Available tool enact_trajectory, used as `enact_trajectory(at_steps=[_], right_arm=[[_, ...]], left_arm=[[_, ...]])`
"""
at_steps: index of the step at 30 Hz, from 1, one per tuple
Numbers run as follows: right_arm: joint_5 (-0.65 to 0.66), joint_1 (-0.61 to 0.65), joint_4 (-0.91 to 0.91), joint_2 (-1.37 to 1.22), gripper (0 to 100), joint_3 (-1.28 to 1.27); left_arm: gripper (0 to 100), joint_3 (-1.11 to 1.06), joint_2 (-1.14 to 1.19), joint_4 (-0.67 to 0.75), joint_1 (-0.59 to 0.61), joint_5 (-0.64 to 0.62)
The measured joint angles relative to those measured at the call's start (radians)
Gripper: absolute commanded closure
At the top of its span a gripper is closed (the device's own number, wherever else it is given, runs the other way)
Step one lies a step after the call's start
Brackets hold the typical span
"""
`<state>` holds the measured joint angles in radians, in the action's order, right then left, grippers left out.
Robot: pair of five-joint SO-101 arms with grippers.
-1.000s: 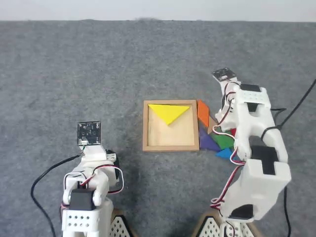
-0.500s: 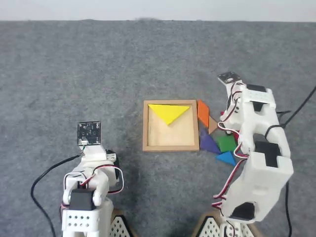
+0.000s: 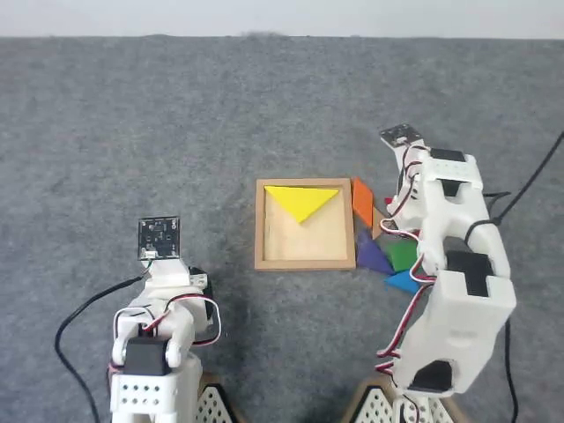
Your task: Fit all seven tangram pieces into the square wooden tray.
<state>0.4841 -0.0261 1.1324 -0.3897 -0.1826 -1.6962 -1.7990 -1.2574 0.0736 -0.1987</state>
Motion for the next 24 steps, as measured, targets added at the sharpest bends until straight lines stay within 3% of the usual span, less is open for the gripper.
enact_trajectory(at_steps=[16,24], right_arm=[[-0.012,0.043,0.018,0.121,73.6,-0.002],[-0.002,0.044,0.025,0.121,66.6,-0.002]], left_arm=[[99,0.000,0.000,0.000,0.000,0.000],[99,0.000,0.000,0.000,0.000,0.000]])
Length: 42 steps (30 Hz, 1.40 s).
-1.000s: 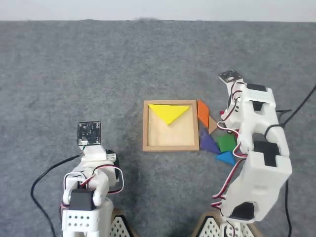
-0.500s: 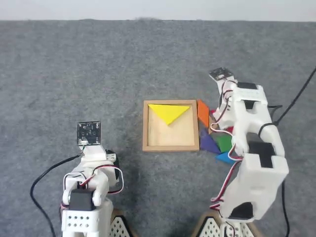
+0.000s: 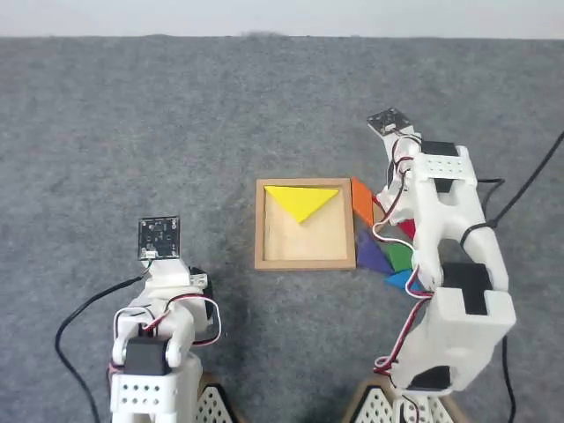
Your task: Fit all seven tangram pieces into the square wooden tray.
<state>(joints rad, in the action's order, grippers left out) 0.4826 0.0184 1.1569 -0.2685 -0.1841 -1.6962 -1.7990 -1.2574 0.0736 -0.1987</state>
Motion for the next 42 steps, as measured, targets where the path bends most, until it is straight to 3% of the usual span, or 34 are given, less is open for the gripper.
enact_trajectory(at_steps=[14,22,36,42], right_arm=[[0.140,-0.005,-0.003,-0.160,66.7,0.101],[0.143,-0.005,-0.003,-0.161,78.4,0.106],[0.104,-0.011,-0.006,-0.155,79.0,0.114],[0.101,-0.006,0.048,-0.032,79.0,0.114]], left_arm=[[99,0.000,0.000,0.000,0.000,0.000],[99,0.000,0.000,0.000,0.000,0.000],[99,0.000,0.000,0.000,0.000,0.000],[99,0.000,0.000,0.000,0.000,0.000]])
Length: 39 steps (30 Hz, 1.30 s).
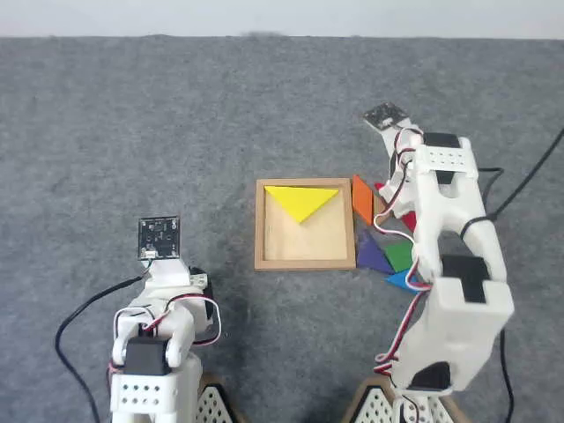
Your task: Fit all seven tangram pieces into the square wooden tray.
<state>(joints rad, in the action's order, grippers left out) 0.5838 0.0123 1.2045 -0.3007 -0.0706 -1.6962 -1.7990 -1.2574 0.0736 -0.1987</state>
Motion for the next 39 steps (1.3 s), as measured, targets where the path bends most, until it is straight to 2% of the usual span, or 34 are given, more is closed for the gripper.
enact_trajectory(at_steps=[9,18,21,24,27,31,34,39], right_arm=[[-0.002,0.020,0.118,0.180,79.0,0.000],[-0.098,0.267,0.153,0.269,78.6,0.000],[-0.101,0.284,0.153,0.269,78.5,0.000],[-0.068,0.227,0.153,0.269,75.7,0.000],[0.008,0.109,0.150,0.249,70.7,0.000],[0.121,-0.037,0.101,0.120,69.3,0.000],[0.204,-0.068,0.054,0.028,69.3,0.000],[0.233,-0.066,-0.041,-0.066,69.4,0.000]], left_arm=[[99,0.000,0.000,0.000,0.000,0.000],[99,0.000,0.000,0.000,0.000,0.000],[99,0.000,0.000,0.000,0.000,0.000],[99,0.000,0.000,0.000,0.000,0.000],[99,0.000,0.000,0.000,0.000,0.000],[99,0.000,0.000,0.000,0.000,0.000],[99,0.000,0.000,0.000,0.000,0.000],[99,0.000,0.000,0.000,0.000,0.000]])
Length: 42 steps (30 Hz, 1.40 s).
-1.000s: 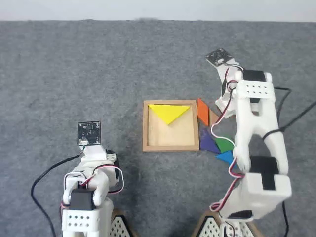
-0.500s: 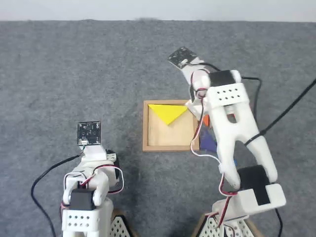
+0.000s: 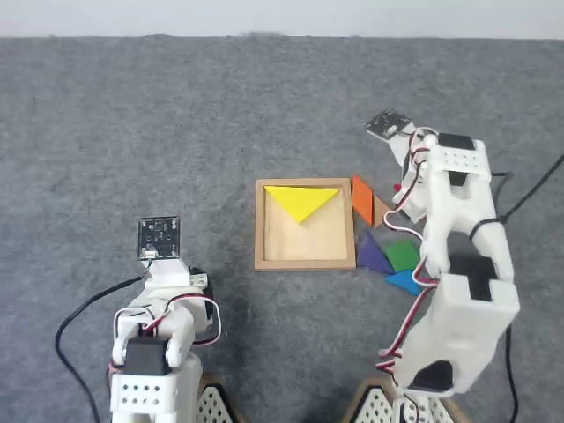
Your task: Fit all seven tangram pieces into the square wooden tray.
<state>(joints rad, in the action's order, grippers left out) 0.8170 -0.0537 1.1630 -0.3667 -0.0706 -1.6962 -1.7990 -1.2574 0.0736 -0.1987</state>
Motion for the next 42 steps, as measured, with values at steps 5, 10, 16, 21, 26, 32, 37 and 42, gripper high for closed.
enact_trajectory(at_steps=[5,10,16,21,26,32,37,42], right_arm=[[0.005,-0.044,-0.046,-0.043,69.4,0.005],[0.003,-0.109,-0.046,-0.054,69.5,0.068],[0.006,-0.109,-0.052,-0.100,69.5,0.106],[0.005,-0.112,-0.052,-0.161,69.5,0.178],[0.005,-0.110,-0.051,-0.229,69.5,0.259],[0.051,-0.101,0.029,-0.259,69.7,0.322],[0.086,-0.066,0.114,-0.285,74.3,0.305],[0.089,-0.069,0.120,-0.284,74.6,0.304]], left_arm=[[99,0.000,0.000,0.000,0.000,0.000],[99,0.000,0.000,0.000,0.000,0.000],[99,0.000,0.000,0.000,0.000,0.000],[99,0.000,0.000,0.000,0.000,0.000],[99,0.000,0.000,0.000,0.000,0.000],[99,0.000,0.000,0.000,0.000,0.000],[99,0.000,0.000,0.000,0.000,0.000],[99,0.000,0.000,0.000,0.000,0.000]])
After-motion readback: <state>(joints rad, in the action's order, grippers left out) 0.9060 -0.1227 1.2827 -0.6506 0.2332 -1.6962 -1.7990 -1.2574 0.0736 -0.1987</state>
